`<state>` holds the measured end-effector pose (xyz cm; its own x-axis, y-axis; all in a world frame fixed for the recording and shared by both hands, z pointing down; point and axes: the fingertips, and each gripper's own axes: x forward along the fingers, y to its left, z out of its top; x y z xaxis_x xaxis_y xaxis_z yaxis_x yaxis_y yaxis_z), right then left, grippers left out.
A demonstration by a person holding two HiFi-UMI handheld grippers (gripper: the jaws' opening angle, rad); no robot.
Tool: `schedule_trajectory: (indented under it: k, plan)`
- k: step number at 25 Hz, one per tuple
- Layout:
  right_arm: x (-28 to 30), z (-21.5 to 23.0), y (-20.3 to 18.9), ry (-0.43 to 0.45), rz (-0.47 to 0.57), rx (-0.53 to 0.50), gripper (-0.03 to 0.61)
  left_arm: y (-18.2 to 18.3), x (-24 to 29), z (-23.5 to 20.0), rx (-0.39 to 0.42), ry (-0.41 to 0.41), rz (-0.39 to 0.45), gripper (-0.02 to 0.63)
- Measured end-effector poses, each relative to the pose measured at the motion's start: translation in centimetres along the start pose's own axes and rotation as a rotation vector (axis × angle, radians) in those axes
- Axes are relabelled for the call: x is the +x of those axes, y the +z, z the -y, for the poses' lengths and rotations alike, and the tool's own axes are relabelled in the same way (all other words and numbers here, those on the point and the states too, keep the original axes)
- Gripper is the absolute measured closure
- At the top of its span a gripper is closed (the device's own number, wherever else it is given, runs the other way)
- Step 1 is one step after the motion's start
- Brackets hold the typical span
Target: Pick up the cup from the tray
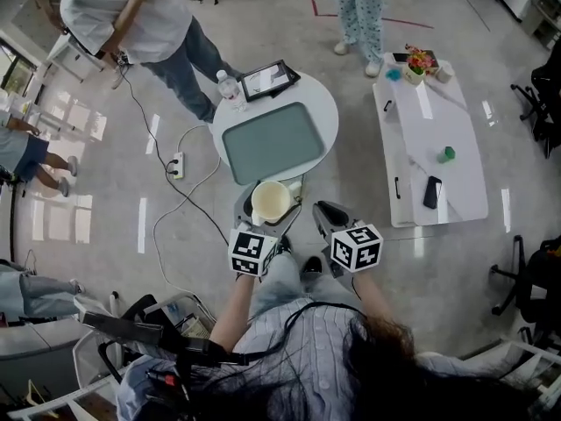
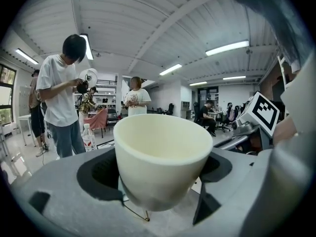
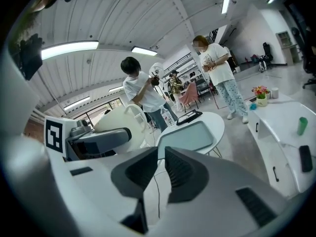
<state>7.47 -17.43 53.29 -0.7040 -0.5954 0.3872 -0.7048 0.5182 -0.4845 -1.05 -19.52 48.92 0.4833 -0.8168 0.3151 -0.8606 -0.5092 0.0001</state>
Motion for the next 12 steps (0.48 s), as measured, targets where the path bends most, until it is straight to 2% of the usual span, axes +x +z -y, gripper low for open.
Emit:
schedule_trajectory:
  k: [7,12]
  plan:
    - [-1.2,-0.7,-2.0,-0.026,0.002,0.033,0.518,-0.3,-2.1,0.8,0.012,-0.011,-0.004,0.15]
    - [-1.8,-2.8,-3.4,-0.026,0.0,0.03,0.518,-0.9,-4.2,1.0,0.014,-0.023,-0.001,0.15]
